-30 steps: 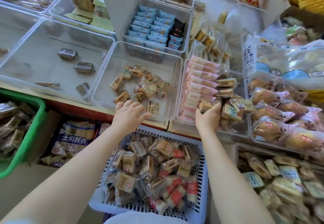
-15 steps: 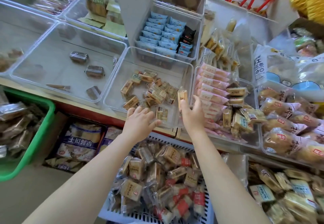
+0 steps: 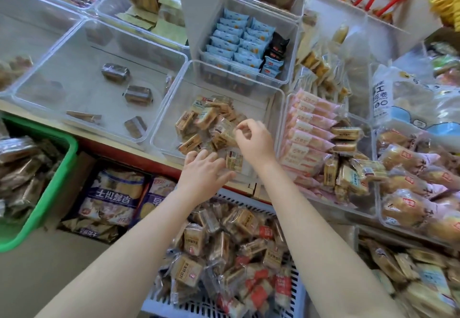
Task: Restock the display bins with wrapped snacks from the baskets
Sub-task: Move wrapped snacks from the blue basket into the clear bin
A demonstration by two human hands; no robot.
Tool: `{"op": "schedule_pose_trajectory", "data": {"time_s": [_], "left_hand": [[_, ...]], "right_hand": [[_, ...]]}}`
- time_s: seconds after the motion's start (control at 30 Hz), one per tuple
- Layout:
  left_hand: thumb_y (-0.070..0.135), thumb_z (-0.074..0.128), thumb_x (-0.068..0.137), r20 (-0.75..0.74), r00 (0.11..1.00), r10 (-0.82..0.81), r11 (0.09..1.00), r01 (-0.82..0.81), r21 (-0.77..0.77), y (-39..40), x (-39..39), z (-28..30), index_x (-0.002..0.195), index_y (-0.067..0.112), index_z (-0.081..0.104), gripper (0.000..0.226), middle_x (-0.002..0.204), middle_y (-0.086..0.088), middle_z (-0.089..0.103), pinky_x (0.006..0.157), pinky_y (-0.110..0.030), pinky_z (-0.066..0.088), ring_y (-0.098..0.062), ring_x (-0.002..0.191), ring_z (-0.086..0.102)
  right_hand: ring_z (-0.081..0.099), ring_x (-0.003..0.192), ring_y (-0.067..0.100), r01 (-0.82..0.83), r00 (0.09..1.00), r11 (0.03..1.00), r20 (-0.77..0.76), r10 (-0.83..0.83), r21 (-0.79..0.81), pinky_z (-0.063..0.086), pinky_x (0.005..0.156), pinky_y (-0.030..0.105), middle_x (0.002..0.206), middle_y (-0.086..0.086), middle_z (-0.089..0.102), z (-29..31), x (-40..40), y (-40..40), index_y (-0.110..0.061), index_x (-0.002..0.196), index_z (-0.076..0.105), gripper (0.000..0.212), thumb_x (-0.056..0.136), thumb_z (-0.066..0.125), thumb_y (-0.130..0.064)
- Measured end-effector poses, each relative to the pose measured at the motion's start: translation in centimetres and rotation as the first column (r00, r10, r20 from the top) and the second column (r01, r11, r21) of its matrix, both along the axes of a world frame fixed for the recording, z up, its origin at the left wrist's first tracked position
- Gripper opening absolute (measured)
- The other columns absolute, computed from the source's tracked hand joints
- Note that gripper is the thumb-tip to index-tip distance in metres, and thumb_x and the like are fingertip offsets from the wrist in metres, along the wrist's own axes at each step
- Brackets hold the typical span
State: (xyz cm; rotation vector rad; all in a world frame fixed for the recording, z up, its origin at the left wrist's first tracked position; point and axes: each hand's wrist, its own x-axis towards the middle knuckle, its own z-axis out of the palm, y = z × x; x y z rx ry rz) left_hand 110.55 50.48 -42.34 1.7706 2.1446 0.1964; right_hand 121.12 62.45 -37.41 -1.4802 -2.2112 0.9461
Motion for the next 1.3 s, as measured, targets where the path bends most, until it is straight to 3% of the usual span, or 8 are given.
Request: {"op": "schedule_pose_trajectory", "data": {"time_s": [0.17, 0.33, 0.47, 0.6, 0.93, 1.07, 1.2, 1.3], "left_hand": [[0.059, 0.037, 0.096, 0.052, 0.995, 0.084, 0.989, -0.077, -0.13, 1.1, 1.4, 1.6, 0.111, 0.028, 0.061, 0.042, 0.111, 0.005, 0.057, 0.107, -0.044, 0.026, -0.02, 0.117, 0.047], [0.037, 0.056, 0.098, 0.406, 0.914, -0.018, 1.0, 0.019, 0.003, 3.8, 9.4, 5.6, 0.132, 0.02, 0.057, 0.038, 0.128, -0.001, 0.056, 0.101, -0.036, 0.042, -0.019, 0.122, 0.05], [0.027, 0.056, 0.098, 0.671, 0.736, 0.095, 0.995, -0.058, -0.077, 5.7, 15.6, 8.9, 0.111, 0.02, 0.069, 0.02, 0.103, 0.005, 0.069, 0.084, -0.03, 0.052, -0.013, 0.095, 0.065], [0.017, 0.052, 0.1, 0.815, 0.486, 0.316, 0.949, -0.169, -0.268, 7.0, 19.1, 10.1, 0.102, 0.013, 0.072, 0.02, 0.079, 0.005, 0.075, 0.077, -0.034, 0.054, -0.019, 0.075, 0.07], [0.026, 0.055, 0.099, 0.743, 0.458, 0.487, 0.873, -0.233, -0.429, 9.3, 23.0, 9.5, 0.119, 0.009, 0.066, 0.028, 0.107, -0.013, 0.074, 0.076, -0.033, 0.061, -0.025, 0.09, 0.074], [0.058, 0.073, 0.078, 0.78, 0.417, 0.467, 0.884, -0.24, -0.401, 9.6, 23.6, 9.6, 0.139, 0.023, 0.049, 0.075, 0.122, -0.007, 0.068, 0.089, -0.045, 0.06, -0.021, 0.101, 0.072], [0.023, 0.073, 0.091, 0.849, 0.338, 0.406, 0.907, -0.26, -0.33, 9.4, 22.9, 9.4, 0.124, 0.02, 0.062, 0.036, 0.114, -0.01, 0.071, 0.085, -0.047, 0.06, -0.026, 0.096, 0.074], [0.011, 0.069, 0.092, 0.865, 0.24, 0.441, 0.87, -0.351, -0.346, 8.6, 20.5, 8.9, 0.117, 0.018, 0.065, 0.026, 0.114, -0.014, 0.071, 0.077, -0.042, 0.061, -0.027, 0.094, 0.074]], "right_hand": [[0.059, 0.09, 0.018, 0.283, 0.958, 0.949, 0.001, -0.286, 0.137, 0.049, 0.08, 0.03, 0.106, 0.004, 0.058, 0.8, 12.1, -2.8, -0.013, 0.102, 0.067, 0.014, 0.093, 0.058, -0.008], [0.052, 0.115, 0.029, 0.624, 0.746, 0.759, 0.148, -0.649, 0.186, 0.05, 0.091, 0.04, 0.131, 0.013, 0.046, 0.9, 23.5, -1.3, -0.011, 0.128, 0.053, 0.039, 0.09, 0.062, -0.01], [0.048, 0.126, 0.034, 0.511, 0.775, 0.859, 0.413, -0.478, 0.033, 0.044, 0.103, 0.044, 0.139, 0.017, 0.047, -0.1, 28.2, 1.0, -0.009, 0.142, 0.039, 0.067, 0.088, 0.072, -0.032], [0.052, 0.127, 0.034, 0.475, 0.843, 0.878, 0.312, -0.438, -0.05, 0.045, 0.104, 0.048, 0.137, 0.016, 0.052, -1.2, 28.4, 1.9, -0.01, 0.142, 0.036, 0.07, 0.088, 0.074, -0.034], [0.062, 0.104, 0.023, 0.34, 0.94, 0.909, 0.068, -0.333, -0.24, 0.054, 0.087, 0.04, 0.117, 0.003, 0.065, -0.3, 30.5, 2.0, -0.025, 0.127, 0.046, 0.061, 0.08, 0.082, -0.036], [0.058, 0.098, 0.017, 0.232, 0.962, 0.965, -0.121, -0.246, -0.122, 0.05, 0.083, 0.035, 0.111, -0.001, 0.055, 1.9, 30.6, -0.5, -0.033, 0.127, 0.048, 0.055, 0.083, 0.08, -0.031], [0.052, 0.115, 0.017, 0.031, 0.987, 0.995, -0.155, -0.045, -0.091, 0.049, 0.095, 0.037, 0.126, 0.0, 0.049, 3.2, 30.5, -1.1, -0.041, 0.146, 0.035, 0.074, 0.087, 0.071, -0.016], [0.042, 0.131, 0.021, 0.106, 0.994, 0.994, -0.03, -0.104, 0.037, 0.041, 0.108, 0.039, 0.146, 0.006, 0.041, 2.6, 30.3, 1.8, -0.031, 0.155, 0.027, 0.083, 0.087, 0.068, -0.008]]}}
